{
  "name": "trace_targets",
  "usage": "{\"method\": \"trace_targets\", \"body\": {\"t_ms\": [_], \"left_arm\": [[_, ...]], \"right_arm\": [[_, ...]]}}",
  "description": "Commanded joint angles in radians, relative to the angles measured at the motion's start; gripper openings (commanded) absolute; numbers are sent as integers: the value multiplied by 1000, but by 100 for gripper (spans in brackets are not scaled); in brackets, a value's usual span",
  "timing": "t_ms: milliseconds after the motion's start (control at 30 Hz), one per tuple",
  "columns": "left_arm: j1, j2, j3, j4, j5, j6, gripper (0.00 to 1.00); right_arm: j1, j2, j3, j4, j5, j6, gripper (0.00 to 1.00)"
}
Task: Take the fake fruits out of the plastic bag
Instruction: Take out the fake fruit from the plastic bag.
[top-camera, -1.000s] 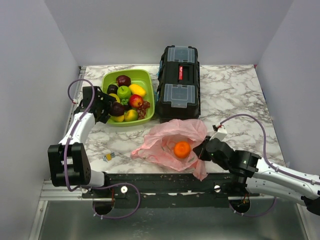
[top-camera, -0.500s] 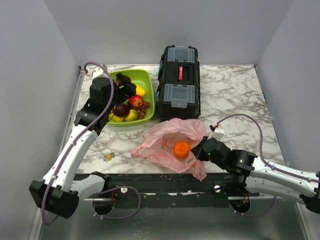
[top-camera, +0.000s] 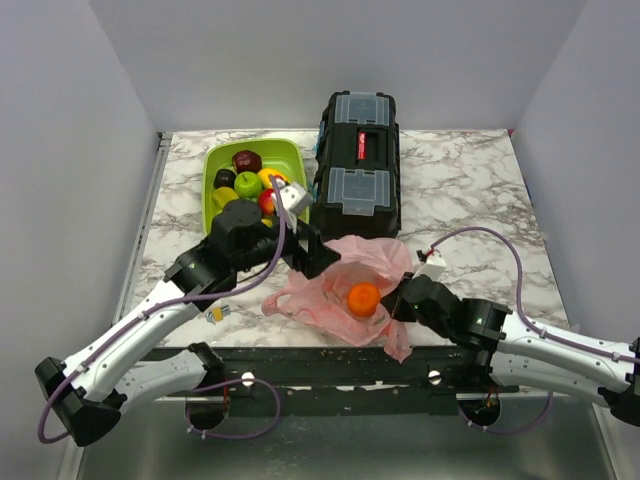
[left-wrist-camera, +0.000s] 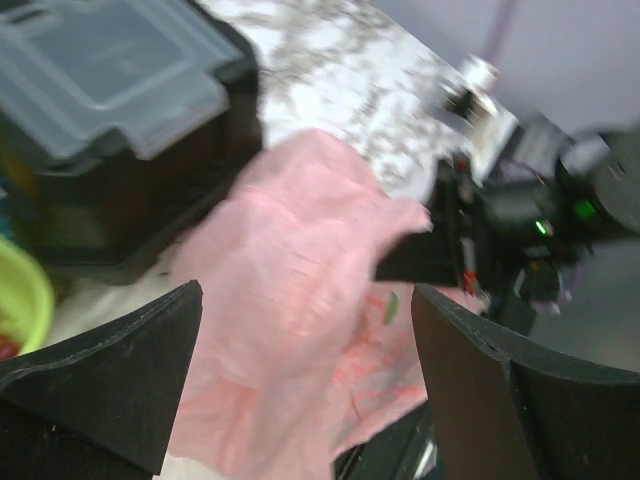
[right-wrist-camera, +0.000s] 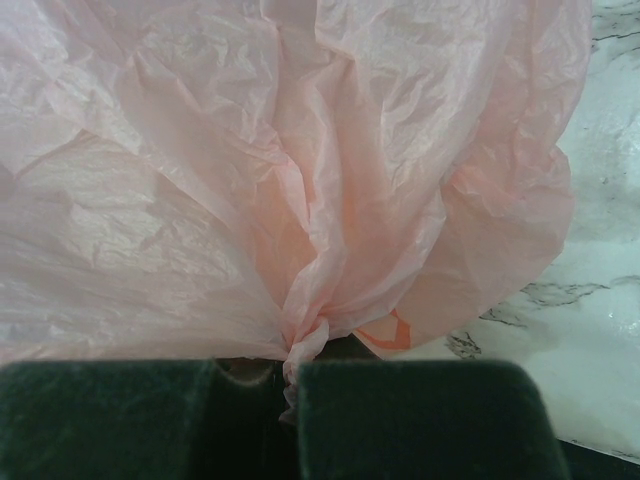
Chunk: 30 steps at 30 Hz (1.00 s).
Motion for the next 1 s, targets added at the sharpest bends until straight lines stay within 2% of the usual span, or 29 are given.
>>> {"method": "trace_targets", "body": {"t_ms": [0, 167, 300, 367, 533, 667, 800, 967], "left_arm": [[-165, -78, -94, 59, 105, 111, 83], [-290, -99, -142, 82, 15, 138, 82], [-358, -27, -98, 25, -30, 180, 81], [-412, 19, -83, 2, -98, 195, 80], [-529, 64, -109, 61, -187, 171, 79], [-581, 84, -123, 106, -248, 143, 79], [-599, 103, -81, 60, -343, 146, 79], [-599, 56, 24, -10, -334, 170, 80]], "right_arm": [[1, -24, -9, 0, -14, 13, 1], [1, -56, -17, -28, -1, 26, 1], [1, -75, -18, -45, 5, 31, 1], [1, -79, -14, -50, 4, 31, 1], [1, -84, -21, -57, -9, 41, 1], [0, -82, -46, -36, -27, 47, 1], [1, -74, -54, -36, -35, 47, 1], [1, -69, -51, -41, -28, 45, 1]]}}
